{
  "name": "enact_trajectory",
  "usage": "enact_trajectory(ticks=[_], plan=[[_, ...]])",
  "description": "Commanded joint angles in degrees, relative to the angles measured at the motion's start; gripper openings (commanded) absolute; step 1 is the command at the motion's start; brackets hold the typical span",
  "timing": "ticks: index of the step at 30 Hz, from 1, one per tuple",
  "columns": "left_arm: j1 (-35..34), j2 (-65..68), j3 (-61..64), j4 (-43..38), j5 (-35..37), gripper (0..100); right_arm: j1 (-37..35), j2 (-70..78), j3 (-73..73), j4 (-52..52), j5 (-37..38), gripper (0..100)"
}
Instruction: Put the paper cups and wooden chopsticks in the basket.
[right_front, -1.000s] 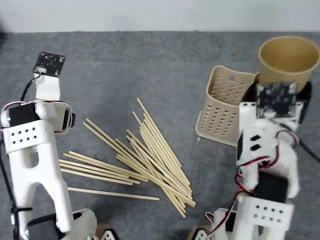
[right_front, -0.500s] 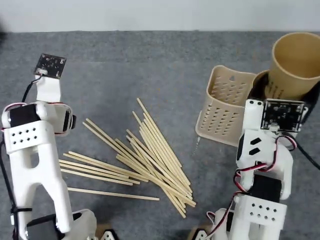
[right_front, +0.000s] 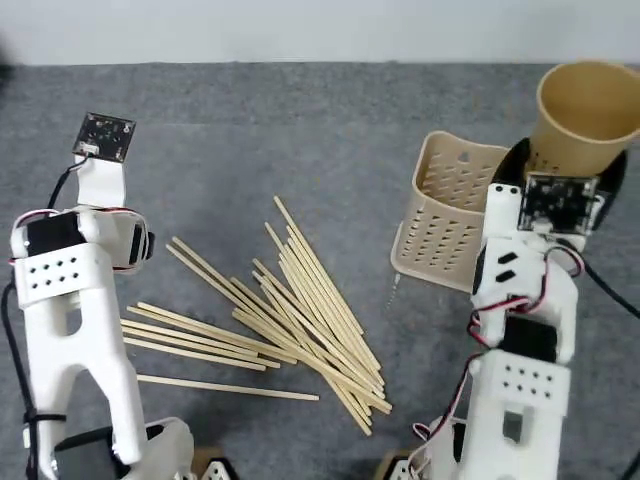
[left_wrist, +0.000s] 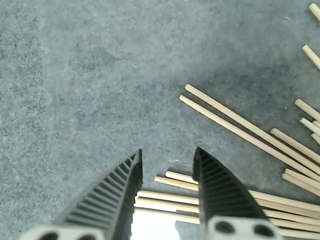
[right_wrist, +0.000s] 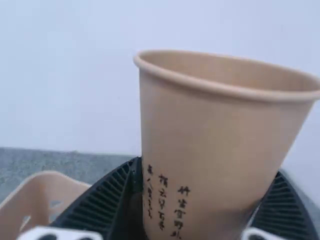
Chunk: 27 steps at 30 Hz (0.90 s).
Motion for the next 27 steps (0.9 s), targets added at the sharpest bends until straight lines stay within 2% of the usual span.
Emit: enact_trajectory(ticks=[1,4,9,12,23,25,27], plan=[[-0.3,-2.1,-0.2,-1.2,0.3,17,1.4,1.2,-0.4,2.3,-0.5,33.6],[-0.2,-2.1,-0.2,-1.3,0.3,17,1.5,-1.0,-0.8,7.5,-0.5,35.9],[0.0,-2.1,-0.2,-1.3,0.3,17,1.3,-8.7,-0.8,12.9,-0.6,50.7],[0.0,-2.1,-0.2,-1.2,0.3,17,1.3,-13.1,-0.8,14.7,-0.6,53.8],[0.0,-2.5,-0.2,-1.0,0.4,17,-1.5,-20.4,-0.9,15.0,-0.5,53.0],[0.0,-2.1,-0.2,-1.0,0.4,17,-1.5,-20.3,-2.3,14.6,-0.6,46.7],[0.0,-2.1,-0.1,-1.1,0.4,17,-1.6,-19.9,-5.2,14.5,-2.1,33.5]])
